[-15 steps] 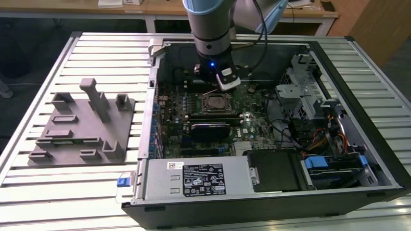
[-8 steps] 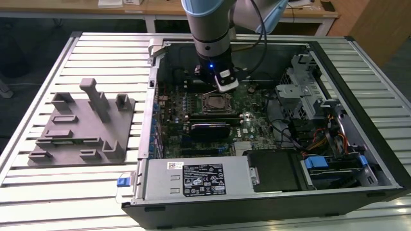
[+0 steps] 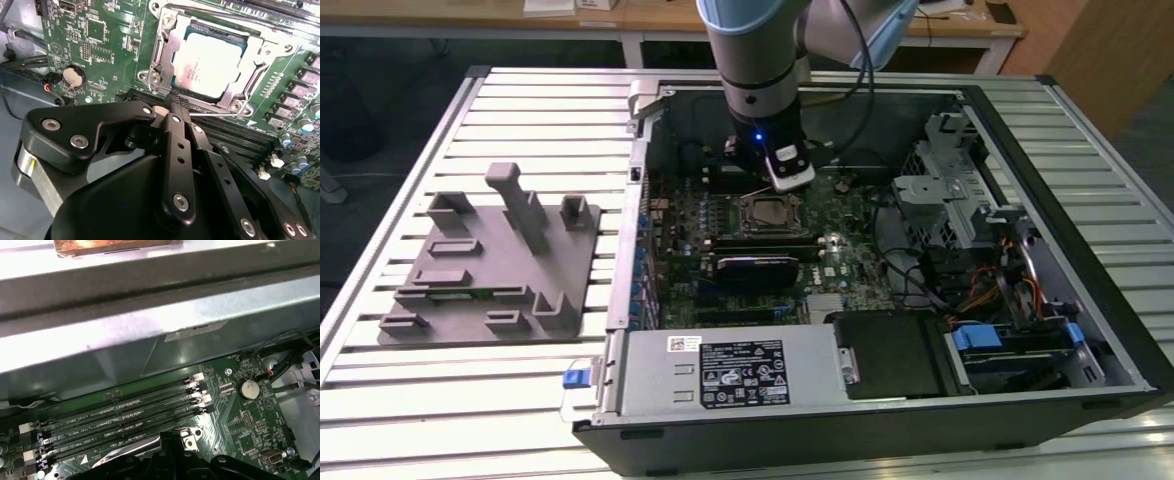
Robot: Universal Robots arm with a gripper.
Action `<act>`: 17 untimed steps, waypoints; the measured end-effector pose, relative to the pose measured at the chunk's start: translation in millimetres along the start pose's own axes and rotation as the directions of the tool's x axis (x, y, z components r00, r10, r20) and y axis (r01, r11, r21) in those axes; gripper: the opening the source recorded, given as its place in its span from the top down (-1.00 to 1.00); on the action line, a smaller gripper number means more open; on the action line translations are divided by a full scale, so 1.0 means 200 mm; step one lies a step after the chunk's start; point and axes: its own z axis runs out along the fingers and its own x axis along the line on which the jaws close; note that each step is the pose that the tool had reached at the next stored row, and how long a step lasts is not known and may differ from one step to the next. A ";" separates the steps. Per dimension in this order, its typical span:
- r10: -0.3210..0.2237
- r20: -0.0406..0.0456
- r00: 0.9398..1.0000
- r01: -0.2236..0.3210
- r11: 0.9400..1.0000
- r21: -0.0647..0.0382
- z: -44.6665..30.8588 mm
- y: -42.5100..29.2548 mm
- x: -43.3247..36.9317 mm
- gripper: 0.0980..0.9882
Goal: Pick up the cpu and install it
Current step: 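Install the first cpu locking lever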
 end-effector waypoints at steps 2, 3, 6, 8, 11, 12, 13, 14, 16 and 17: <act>0.002 0.000 1.000 -0.002 1.000 0.000 0.002 0.007 0.004 0.98; 0.003 0.001 1.000 -0.003 1.000 0.000 0.003 0.010 0.005 0.98; 0.012 0.003 1.000 -0.012 1.000 0.002 0.006 0.021 0.010 0.98; 0.022 0.006 1.000 -0.022 1.000 0.004 0.009 0.027 0.012 0.98; 0.048 0.012 0.999 -0.049 0.999 0.008 0.014 0.032 0.015 0.98; 0.059 0.015 0.998 -0.059 0.998 0.009 0.016 0.033 0.015 0.98; 0.069 0.018 0.997 -0.069 0.998 0.011 0.017 0.034 0.016 0.98; 0.078 0.020 0.997 -0.079 0.997 0.012 0.019 0.034 0.017 0.98; 0.091 0.024 0.996 -0.092 0.996 0.014 0.021 0.038 0.018 0.98; 0.095 0.025 0.995 -0.095 0.995 0.015 0.023 0.041 0.020 0.98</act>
